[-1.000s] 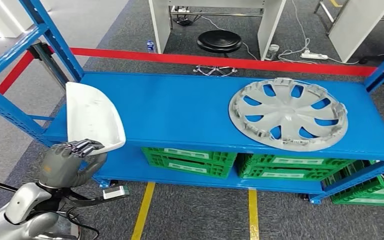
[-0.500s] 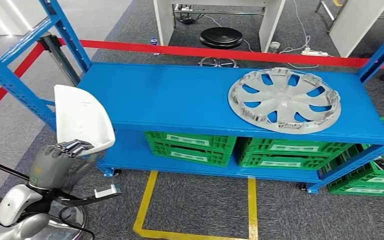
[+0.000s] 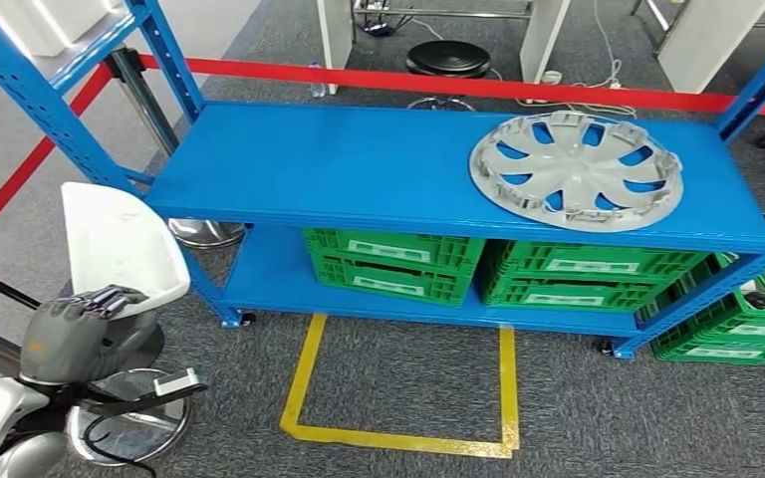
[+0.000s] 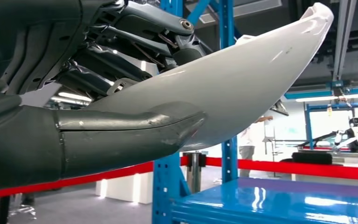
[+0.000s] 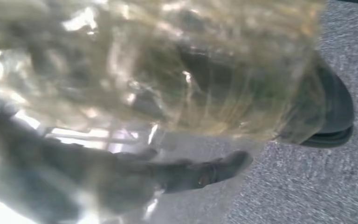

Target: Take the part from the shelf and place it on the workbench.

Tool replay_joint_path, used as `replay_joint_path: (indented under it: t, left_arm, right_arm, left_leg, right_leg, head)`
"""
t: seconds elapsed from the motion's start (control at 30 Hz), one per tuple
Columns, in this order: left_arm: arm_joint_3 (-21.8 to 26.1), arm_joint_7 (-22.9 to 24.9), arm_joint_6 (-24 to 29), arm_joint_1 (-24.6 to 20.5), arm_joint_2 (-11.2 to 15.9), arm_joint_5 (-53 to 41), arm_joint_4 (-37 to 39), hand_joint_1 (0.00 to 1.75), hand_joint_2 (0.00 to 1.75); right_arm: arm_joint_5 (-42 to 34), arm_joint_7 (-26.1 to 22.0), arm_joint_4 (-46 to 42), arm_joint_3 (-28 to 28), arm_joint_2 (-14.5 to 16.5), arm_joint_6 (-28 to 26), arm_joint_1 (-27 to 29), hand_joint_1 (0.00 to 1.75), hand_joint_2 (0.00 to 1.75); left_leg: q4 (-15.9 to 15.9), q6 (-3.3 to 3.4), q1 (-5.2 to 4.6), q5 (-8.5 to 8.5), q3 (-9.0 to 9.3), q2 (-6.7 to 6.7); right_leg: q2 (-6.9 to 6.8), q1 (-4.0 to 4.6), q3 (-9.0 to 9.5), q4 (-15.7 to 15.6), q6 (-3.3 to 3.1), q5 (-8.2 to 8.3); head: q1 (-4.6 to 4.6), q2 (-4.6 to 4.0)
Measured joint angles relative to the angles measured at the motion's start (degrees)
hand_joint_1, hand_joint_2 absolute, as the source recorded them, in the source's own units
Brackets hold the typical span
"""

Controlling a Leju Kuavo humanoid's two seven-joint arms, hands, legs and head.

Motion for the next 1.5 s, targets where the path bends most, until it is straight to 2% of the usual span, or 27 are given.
replay_joint_path:
  t: [0.03,0.1,0.13,0.17,0.23,0.27,0.3,0.37,0.43,0.5,0.6,0.67,0.77,0.8,0.83,0.87,0.93,1.0,1.07,1.13,1.17,1.27,1.3,1.33,1.4,1.43,1.5]
  left_arm:
    - [0.5,0.0,0.0,0.3,0.1,0.0,-0.1,1.75,1.75]
    - [1.3,0.0,0.0,0.6,0.3,0.0,-0.2,1.75,1.75]
    - [1.5,0.0,0.0,0.8,0.4,0.0,-0.2,1.75,1.75]
    - [1.7,0.0,0.0,1.0,0.6,0.0,-0.2,1.75,1.75]
    - [2.1,-0.1,0.0,1.3,0.8,0.0,-0.2,1.75,1.75]
    - [2.2,-0.1,0.0,1.4,0.8,0.0,-0.2,1.75,1.75]
    - [2.4,-0.1,0.0,1.5,0.8,0.0,-0.2,1.75,1.75]
    - [2.6,-0.1,0.0,1.9,0.8,-0.1,-0.2,1.75,1.75]
    - [2.9,-0.1,0.0,2.1,0.9,-0.2,-0.3,1.75,1.75]
    - [3.4,-0.2,0.0,2.4,1.1,-0.3,-0.5,1.75,1.75]
    - [4.1,-0.4,0.0,2.9,1.3,-0.5,-0.8,1.75,1.75]
    - [4.3,-0.6,0.0,3.0,1.3,-0.5,-0.9,1.75,1.75]
    - [4.4,-0.6,0.0,3.4,1.3,-0.5,-1.0,1.75,1.75]
    - [4.4,-0.6,0.0,3.5,1.3,-0.5,-1.0,1.75,1.75]
    - [4.4,-0.6,0.0,3.5,1.2,-0.5,-1.0,1.75,1.75]
    - [4.4,-0.6,0.0,3.5,1.2,-0.5,-1.0,1.75,1.75]
    - [4.4,-0.6,0.0,3.5,1.2,-0.5,-1.0,1.75,1.75]
    - [4.4,-0.6,0.0,3.6,1.3,-0.5,-1.0,1.75,1.75]
    - [4.5,-0.7,0.0,3.6,1.3,-0.5,-1.0,1.75,1.75]
    - [4.6,-0.7,0.0,3.6,1.3,-0.5,-1.0,1.75,1.75]
    - [4.6,-0.7,0.0,3.6,1.3,-0.5,-1.0,1.75,1.75]
    - [4.6,-0.7,0.0,3.5,1.2,-0.5,-1.0,1.75,1.75]
    - [4.6,-0.7,0.0,3.5,1.2,-0.5,-1.0,1.75,1.75]
    - [4.6,-0.7,0.0,3.5,1.2,-0.5,-1.0,1.75,1.75]
    - [4.5,-0.6,0.0,3.5,1.1,-0.5,-1.0,1.75,1.75]
    - [4.5,-0.6,0.0,3.5,1.1,-0.5,-1.0,1.75,1.75]
    - [4.6,-0.6,0.0,3.3,1.1,-0.5,-1.1,1.75,1.75]
  right_arm:
    - [0.3,-0.1,-0.1,0.0,0.0,-0.1,0.0,0.00,0.00]
    - [0.9,-0.4,-0.2,0.0,0.0,-0.1,0.0,0.00,0.00]
    - [1.0,-0.5,-0.3,0.0,0.0,-0.2,0.1,0.00,0.00]
    - [1.2,-0.5,-0.3,0.0,0.0,-0.2,0.1,0.00,0.00]
    - [1.5,-0.5,-0.4,0.0,0.0,-0.2,0.2,0.00,0.00]
    - [1.6,-0.5,-0.4,0.0,0.0,-0.2,0.1,0.00,0.00]
    - [1.6,-0.5,-0.4,0.0,0.0,-0.2,0.1,0.00,0.00]
    - [1.7,-0.5,-0.4,0.0,0.0,-0.1,0.1,0.00,0.00]
    - [1.6,-0.5,-0.4,0.0,0.1,0.1,0.1,0.00,0.00]
    - [1.4,-0.5,-0.4,0.0,0.1,0.2,-0.1,0.00,0.00]
    - [1.0,-0.5,-0.4,0.0,0.1,0.3,-0.2,0.00,0.00]
    - [0.7,-0.5,-0.4,0.0,0.2,0.3,-0.2,0.00,0.00]
    - [0.7,-0.5,-0.4,0.0,0.3,0.3,-0.3,0.00,0.00]
    - [0.7,-0.5,-0.4,0.0,0.3,0.3,-0.3,0.00,0.00]
    - [0.6,-0.5,-0.4,0.0,0.3,0.3,-0.3,0.00,0.00]
    - [0.6,-0.5,-0.4,0.0,0.3,0.3,-0.3,0.00,0.00]
    - [0.6,-0.5,-0.4,0.0,0.3,0.3,-0.4,0.00,0.00]
    - [0.6,-0.5,-0.4,0.0,0.3,0.3,-0.5,0.00,0.00]
    - [0.6,-0.6,-0.4,0.0,0.3,0.3,-0.6,0.00,0.00]
    - [0.6,-0.7,-0.4,0.0,0.3,0.5,-0.6,0.00,0.00]
    - [0.6,-0.7,-0.4,0.0,0.3,0.6,-0.6,0.00,0.00]
    - [0.7,-0.7,-0.4,0.0,0.3,0.9,-0.6,0.00,0.00]
    - [0.7,-0.7,-0.4,0.0,0.3,1.0,-0.6,0.00,0.00]
    - [0.9,-0.7,-0.4,0.0,0.3,1.1,-0.6,0.00,0.00]
    - [1.1,-0.7,-0.4,0.0,0.3,1.2,-0.6,0.00,0.00]
    - [1.3,-0.7,-0.4,0.0,0.3,1.3,-0.7,0.00,0.00]
    - [1.5,-0.7,-0.4,0.0,0.3,1.3,-0.6,0.00,0.00]
  left_leg:
    - [0.0,-0.28,0.01,0.55,-0.28,0.04]
    - [0.1,-0.88,0.11,1.22,-0.78,-0.01]
    - [0.6,-1.22,0.17,0.28,-1.14,-0.05]
    - [2.2,-1.58,0.27,-1.78,-1.61,-0.09]
    - [8.5,-2.20,0.59,-7.92,-3.02,-0.07]
    - [12.4,-2.40,0.75,-10.15,-3.65,-0.06]
    - [15.5,-2.54,0.88,-10.96,-3.91,-0.06]
    - [16.5,-2.64,1.05,-8.73,-2.23,-0.06]
    - [10.2,-2.37,1.11,-5.96,2.74,-0.09]
    - [3.4,-1.83,0.96,-5.95,7.00,-0.17]
    - [0.5,-0.91,0.75,-6.14,7.67,-0.15]
    - [-0.7,-0.12,0.94,-5.68,7.10,-0.10]
    - [-1.3,0.49,0.84,-4.56,5.39,-0.01]
    - [-1.2,0.50,0.72,-4.06,4.78,0.04]
    - [-1.1,0.50,0.61,-3.57,4.15,0.08]
    - [-0.9,0.45,0.53,-3.09,3.47,0.11]
    - [-0.5,0.21,0.45,-2.19,2.15,0.11]
    - [-0.2,-0.27,0.33,-1.26,1.24,0.05]
    - [-0.2,-0.85,0.32,-0.22,0.91,0.01]
    - [-0.1,-1.47,0.45,-0.15,0.51,-0.07]
    - [0.9,-1.83,0.53,-1.70,0.11,-0.12]
    - [9.4,-2.77,0.90,-10.64,-1.56,-0.10]
    - [12.8,-2.95,1.02,-12.34,-1.89,-0.09]
    - [15.2,-3.07,1.13,-12.55,-1.75,-0.09]
    - [14.7,-3.14,1.29,-9.67,0.82,-0.09]
    - [11.9,-3.10,1.35,-8.22,3.39,-0.10]
    - [3.9,-2.74,1.28,-8.11,9.05,-0.17]
  right_leg:
    - [0.05,0.13,1.39,-2.4,-0.13,-0.78]
    - [-0.09,0.14,0.99,-3.7,-0.66,-0.79]
    - [-0.22,0.06,0.50,-3.8,-1.09,-0.35]
    - [-0.40,-0.02,-0.03,-3.8,-1.57,0.20]
    - [-0.69,0.01,-1.18,-3.6,-2.14,1.26]
    - [-0.82,0.07,-1.80,-3.4,-2.21,1.77]
    - [-0.91,0.12,-2.48,-3.2,-2.20,2.28]
    - [-0.99,0.16,-4.06,-2.5,-2.08,3.15]
    - [-1.03,0.20,-5.56,-1.7,-1.78,3.71]
    - [-1.03,0.30,-6.54,-1.1,-1.26,4.28]
    - [-0.89,0.14,-7.64,-0.9,-0.31,5.28]
    - [-0.51,0.05,-9.10,0.7,0.19,3.12]
    - [-0.17,-0.04,-12.06,10.2,0.63,-4.03]
    - [-0.16,-0.04,-12.46,13.3,0.69,-5.02]
    - [-0.16,-0.03,-12.17,14.9,0.70,-4.62]
    - [-0.15,-0.01,-11.02,14.6,0.63,-3.13]
    - [-0.13,0.03,-6.24,8.3,0.33,0.18]
    - [-0.02,0.17,-0.79,0.0,-0.01,0.24]
    - [0.06,0.39,1.01,-3.6,-0.35,-0.61]
    - [-0.14,0.28,-0.01,-3.8,-1.07,0.27]
    - [-0.32,0.22,-0.59,-3.9,-1.55,0.89]
    - [-0.76,0.32,-2.74,-3.6,-2.37,2.89]
    - [-0.83,0.40,-3.58,-3.4,-2.39,3.55]
    - [-0.88,0.46,-4.56,-3.0,-2.38,4.19]
    - [-0.91,0.51,-6.91,-2.1,-2.16,5.31]
    - [-0.90,0.51,-7.97,-1.6,-1.95,5.76]
    - [-0.85,0.62,-9.48,-0.8,-1.43,6.58]
  head:
    - [-0.03,0.00]
    - [-0.01,-0.01]
    - [-0.03,-0.01]
    - [-0.13,-0.01]
    - [-0.36,-0.01]
    - [-0.44,-0.01]
    - [-0.44,-0.01]
    - [-0.46,0.00]
    - [-0.47,0.00]
    - [-0.43,0.00]
    - [-0.44,-0.01]
    - [-0.26,-0.01]
    - [0.10,-0.01]
    - [0.11,0.00]
    - [0.09,0.00]
    - [0.09,0.00]
    - [0.08,0.00]
    - [0.04,0.00]
    - [0.02,0.00]
    - [0.02,-0.01]
    - [-0.06,-0.01]
    - [-0.35,-0.01]
    - [-0.38,-0.01]
    - [-0.39,-0.01]
    - [-0.40,-0.01]
    - [-0.41,0.00]
    - [-0.43,0.00]
